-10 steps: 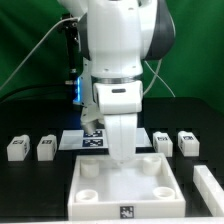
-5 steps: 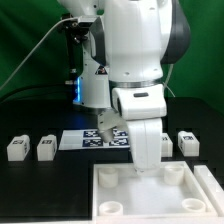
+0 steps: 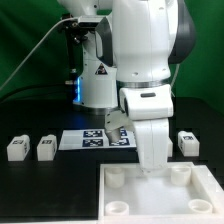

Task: Assemble one leg

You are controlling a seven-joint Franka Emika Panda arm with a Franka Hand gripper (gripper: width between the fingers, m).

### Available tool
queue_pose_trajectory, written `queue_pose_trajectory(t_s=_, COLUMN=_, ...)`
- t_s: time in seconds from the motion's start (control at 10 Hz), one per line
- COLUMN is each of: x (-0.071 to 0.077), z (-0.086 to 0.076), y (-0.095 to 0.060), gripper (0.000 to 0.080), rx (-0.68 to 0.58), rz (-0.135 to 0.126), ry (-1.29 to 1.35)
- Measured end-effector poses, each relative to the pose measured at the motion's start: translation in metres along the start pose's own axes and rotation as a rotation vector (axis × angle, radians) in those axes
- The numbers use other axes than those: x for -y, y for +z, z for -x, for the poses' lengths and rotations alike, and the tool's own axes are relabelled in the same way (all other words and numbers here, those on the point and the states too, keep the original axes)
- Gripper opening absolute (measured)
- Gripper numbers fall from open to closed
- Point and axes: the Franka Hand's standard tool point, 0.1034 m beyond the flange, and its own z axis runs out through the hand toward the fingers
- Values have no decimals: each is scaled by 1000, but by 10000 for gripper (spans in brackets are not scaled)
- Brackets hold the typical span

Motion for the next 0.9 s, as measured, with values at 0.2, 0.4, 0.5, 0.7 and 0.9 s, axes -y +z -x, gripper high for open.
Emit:
queue_pose_trajectory(t_s=0.2, x=0, z=1, y=0, gripper=161, rx=0, rz=0, ry=1)
queue_pose_trajectory(t_s=0.4, x=0, z=1, y=0, gripper=442, rx=0, rz=0, ry=2)
queue_pose_trajectory(t_s=0.5, x=0, z=1, y=0, gripper=442, rx=0, rz=0, ry=2)
queue_pose_trajectory(t_s=0.7, x=0, z=1, y=0, gripper=638, rx=0, rz=0, ry=3)
queue_pose_trajectory(t_s=0.9, x=0, z=2, y=0, gripper=646, rx=0, rz=0, ry=4)
